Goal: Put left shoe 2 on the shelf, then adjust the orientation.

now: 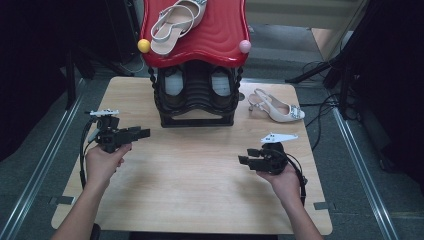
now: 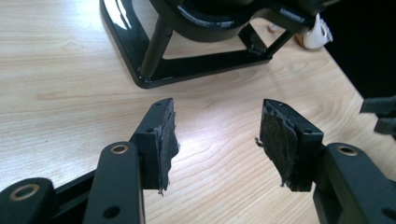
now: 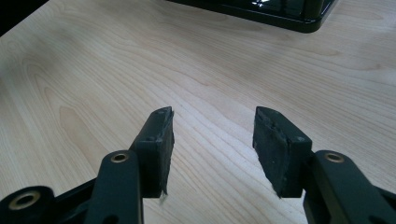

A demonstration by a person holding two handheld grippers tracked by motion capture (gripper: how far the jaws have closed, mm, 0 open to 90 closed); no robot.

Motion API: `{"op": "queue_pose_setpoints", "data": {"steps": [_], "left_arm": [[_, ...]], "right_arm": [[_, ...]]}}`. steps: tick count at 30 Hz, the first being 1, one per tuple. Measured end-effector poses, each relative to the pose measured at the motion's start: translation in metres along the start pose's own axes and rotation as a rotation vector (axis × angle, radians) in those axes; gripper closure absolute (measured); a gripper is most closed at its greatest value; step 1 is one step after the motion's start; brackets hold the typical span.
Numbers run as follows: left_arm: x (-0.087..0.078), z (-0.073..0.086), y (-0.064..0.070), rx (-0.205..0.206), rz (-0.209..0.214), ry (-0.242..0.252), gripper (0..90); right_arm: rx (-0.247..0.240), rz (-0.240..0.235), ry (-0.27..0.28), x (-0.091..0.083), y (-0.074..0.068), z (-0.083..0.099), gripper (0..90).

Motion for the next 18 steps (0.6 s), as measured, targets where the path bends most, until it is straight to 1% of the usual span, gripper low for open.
{"op": "queue_pose_setpoints", "data": {"steps": [2, 4, 6, 7, 8, 13, 14, 16, 18], "left_arm": [[0.0005, 0.0012, -0.0003, -0.013, 0.016, 0.006, 45.7], [0.0031, 0.0049, 0.0002, -0.016, 0.049, 0.02, 45.7], [0.0053, 0.0073, 0.0003, -0.024, 0.044, 0.016, 46.2], [0.0061, 0.0078, 0.0001, -0.017, 0.039, 0.005, 46.3], [0.0066, 0.008, 0.0001, -0.009, 0.031, 0.006, 46.3], [0.0074, 0.009, -0.0012, -0.008, 0.03, -0.01, 46.2], [0.0072, 0.0091, -0.0014, -0.007, 0.029, -0.011, 46.2], [0.0076, 0.009, -0.0014, -0.011, 0.032, -0.01, 46.3], [0.0077, 0.0094, -0.0023, 0.0, 0.024, -0.014, 46.3]], "right_arm": [[0.004, 0.002, 0.002, -0.0001, 0.0011, -0.0005, 49.3], [0.005, 0.003, 0.0, 0.0, 0.0016, -0.0007, 49.3], [0.003, 0.002, 0.002, 0.0004, 0.0027, -0.0013, 49.3], [0.005, 0.001, 0.004, 0.0006, 0.0029, -0.0015, 49.3], [0.005, 0.001, 0.004, 0.0006, 0.0029, -0.0015, 49.3], [0.003, 0.005, 0.002, 0.0002, 0.0035, -0.0013, 49.4], [0.009, 0.007, 0.001, 0.0002, 0.0036, -0.0013, 49.5], [0.007, 0.005, -0.001, 0.0006, 0.0047, -0.0012, 50.7], [0.013, 0.002, 0.0, 0.001, 0.0046, -0.0014, 53.0]]}}
Point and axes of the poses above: each handheld gripper's, and its own axes: x roughly forward along the jaws, z roughly out of its underside, y roughly to its right, the point moved 4 cm from there along x, roughly forward along the jaws, and after that the axes turned 3 degrees about y, right-handed, at the moved point
